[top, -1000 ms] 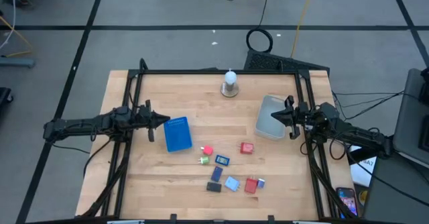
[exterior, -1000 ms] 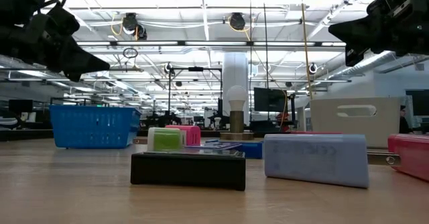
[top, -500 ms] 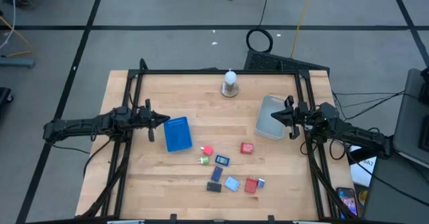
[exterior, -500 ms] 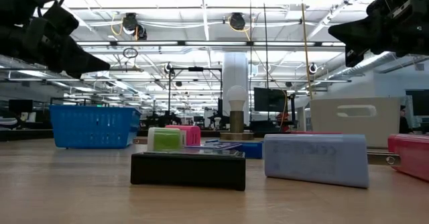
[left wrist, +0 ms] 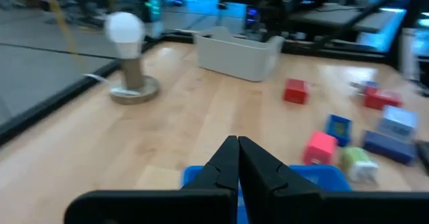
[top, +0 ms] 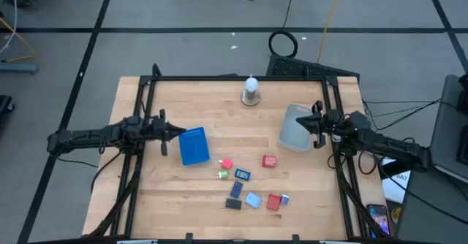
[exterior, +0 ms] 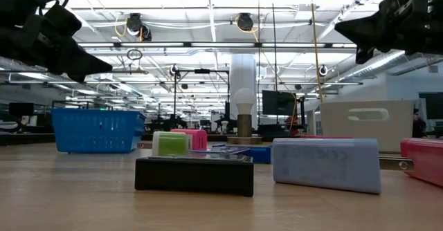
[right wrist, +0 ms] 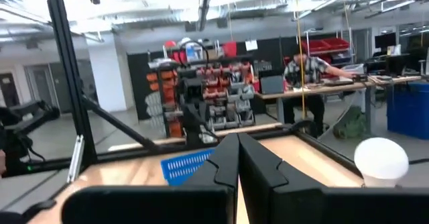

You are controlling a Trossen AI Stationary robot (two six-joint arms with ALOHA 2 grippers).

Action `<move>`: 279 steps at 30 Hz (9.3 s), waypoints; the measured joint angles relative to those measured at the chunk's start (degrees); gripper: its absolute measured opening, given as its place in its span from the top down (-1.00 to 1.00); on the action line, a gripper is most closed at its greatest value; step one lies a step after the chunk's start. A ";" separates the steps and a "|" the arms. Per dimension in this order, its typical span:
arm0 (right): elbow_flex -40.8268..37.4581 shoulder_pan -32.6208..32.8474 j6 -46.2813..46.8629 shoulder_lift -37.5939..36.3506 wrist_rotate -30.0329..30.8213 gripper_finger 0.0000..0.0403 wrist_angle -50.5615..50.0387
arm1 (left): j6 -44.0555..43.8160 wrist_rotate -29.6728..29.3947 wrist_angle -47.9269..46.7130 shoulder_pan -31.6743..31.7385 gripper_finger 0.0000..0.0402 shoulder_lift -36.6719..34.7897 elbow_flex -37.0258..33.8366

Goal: Pick & Place Office items
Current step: Put the top red charger adapter into the gray bin, then put the purple charger adapter into the gray bin

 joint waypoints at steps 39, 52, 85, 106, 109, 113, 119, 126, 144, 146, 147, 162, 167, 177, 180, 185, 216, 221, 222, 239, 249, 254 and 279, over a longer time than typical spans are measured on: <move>37.13 16.47 -3.62 35.90 18.69 0.18 -37.21 | -4.13 -4.36 3.89 0.00 0.91 0.00 -0.02; 57.83 28.41 -2.52 58.47 32.52 0.05 -55.55 | -5.55 -4.61 3.22 0.00 0.91 0.00 -0.02; 60.22 35.09 8.47 86.03 25.28 -0.65 -54.09 | -5.54 -4.03 2.80 -0.07 0.87 0.00 -0.02; 60.20 31.80 8.99 93.61 20.80 -0.56 -51.51 | -5.40 -4.00 1.66 -0.07 0.87 0.00 -0.02; 60.23 31.39 8.90 93.57 19.61 -0.38 -51.31 | -5.40 -4.00 1.66 -0.07 0.87 0.00 -0.02; 60.25 31.37 8.99 93.20 19.14 -0.03 -50.94 | -5.40 -4.00 1.68 -0.07 0.87 0.00 -0.02; 60.14 31.36 8.68 89.21 17.72 -0.01 -50.58 | -5.42 -4.01 1.70 -0.07 0.87 0.01 -0.02; 60.14 31.36 6.86 79.17 17.75 -0.01 -48.51 | -5.14 -4.07 2.06 -0.07 0.87 0.00 -0.02; 37.45 30.39 -6.44 38.34 20.51 -0.01 -24.65 | -3.59 -4.66 3.04 -0.07 0.87 0.01 -0.02; 34.15 29.81 -6.12 34.21 22.94 -0.01 -23.30 | -3.46 -4.63 4.49 -0.07 0.87 0.00 -0.02; 32.72 29.34 -6.10 32.18 23.99 -0.01 -22.76 | -3.61 -4.61 4.82 -0.07 0.87 0.00 -0.02; 14.16 27.17 -5.28 17.18 22.47 -0.01 -13.39 | -2.95 -4.59 7.06 -0.07 0.87 0.00 -0.02; 15.21 27.19 -4.44 16.15 22.70 -0.01 -15.36 | -2.29 -4.61 9.38 -0.07 0.87 0.00 -0.02; 38.62 20.50 2.34 30.07 31.58 -0.01 -50.91 | -1.88 -4.63 9.42 -0.07 0.87 0.00 -0.02; 42.41 16.15 4.73 37.75 31.60 -0.01 -61.19 | -1.86 -4.63 9.42 -0.07 0.87 0.00 -0.02; 42.77 9.01 5.31 48.95 28.91 -0.01 -65.65 | -2.40 -4.62 9.24 -0.06 0.87 0.00 -0.02; 42.70 2.49 -2.63 72.05 22.36 -0.01 -60.41 | -2.80 -4.50 9.07 -0.07 0.87 0.00 -0.02; 42.70 2.49 -2.93 73.71 22.34 -0.01 -59.43 | -2.86 -4.42 9.07 -0.06 0.87 0.00 -0.02; 42.69 2.49 -2.95 73.93 22.36 -0.01 -59.51 | -3.07 -4.42 9.07 -0.06 0.87 0.00 -0.02; 42.61 2.49 -2.97 72.31 22.56 -0.66 -57.94 | -4.14 -4.42 9.51 -0.06 0.87 0.00 -0.02; 42.63 2.62 -0.92 57.50 22.31 -0.58 -58.42 | -3.45 -0.91 9.10 -0.08 0.87 0.00 0.60; 40.30 3.42 -2.01 46.19 18.33 -0.37 -49.84 | -1.28 -0.73 4.80 -0.04 0.87 0.00 3.25; 14.30 11.81 -5.26 24.13 7.31 0.98 -2.50 | -1.29 -3.18 -2.14 -0.05 0.97 0.00 3.69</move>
